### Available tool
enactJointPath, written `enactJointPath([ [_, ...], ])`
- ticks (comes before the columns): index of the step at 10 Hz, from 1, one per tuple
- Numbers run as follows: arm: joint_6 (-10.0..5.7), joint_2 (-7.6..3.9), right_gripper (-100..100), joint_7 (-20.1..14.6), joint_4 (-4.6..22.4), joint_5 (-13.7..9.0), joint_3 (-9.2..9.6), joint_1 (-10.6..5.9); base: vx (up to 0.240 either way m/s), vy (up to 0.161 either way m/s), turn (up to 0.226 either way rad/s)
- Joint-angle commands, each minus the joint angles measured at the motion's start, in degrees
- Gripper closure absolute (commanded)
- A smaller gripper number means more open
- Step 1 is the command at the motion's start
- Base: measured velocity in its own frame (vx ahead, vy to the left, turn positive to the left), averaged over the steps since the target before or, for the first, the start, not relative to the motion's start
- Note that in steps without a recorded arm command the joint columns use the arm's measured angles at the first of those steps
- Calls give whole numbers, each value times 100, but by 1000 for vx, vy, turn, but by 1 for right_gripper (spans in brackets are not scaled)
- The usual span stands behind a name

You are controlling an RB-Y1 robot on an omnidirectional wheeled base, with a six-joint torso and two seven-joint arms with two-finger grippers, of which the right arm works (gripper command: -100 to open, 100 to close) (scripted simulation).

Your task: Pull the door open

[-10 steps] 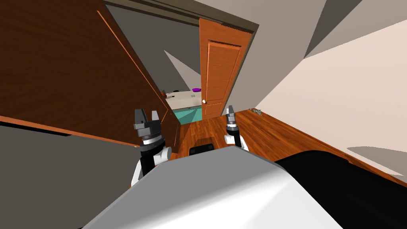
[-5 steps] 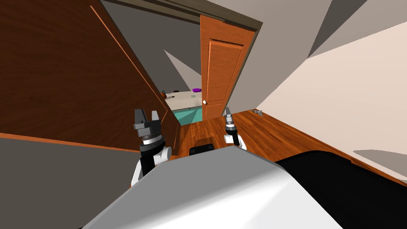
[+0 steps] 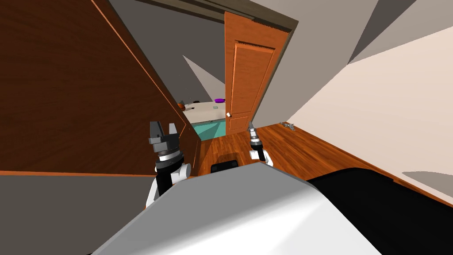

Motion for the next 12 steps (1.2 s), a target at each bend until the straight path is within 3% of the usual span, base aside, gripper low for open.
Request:
enactJointPath([
  [1, -36, -17, -100, 173, 214, 63, -26, -80, 97, 3, 12],
  [12, -383, -202, -100, 1274, 1809, 446, -312, -619, 99, 3, 13],
])
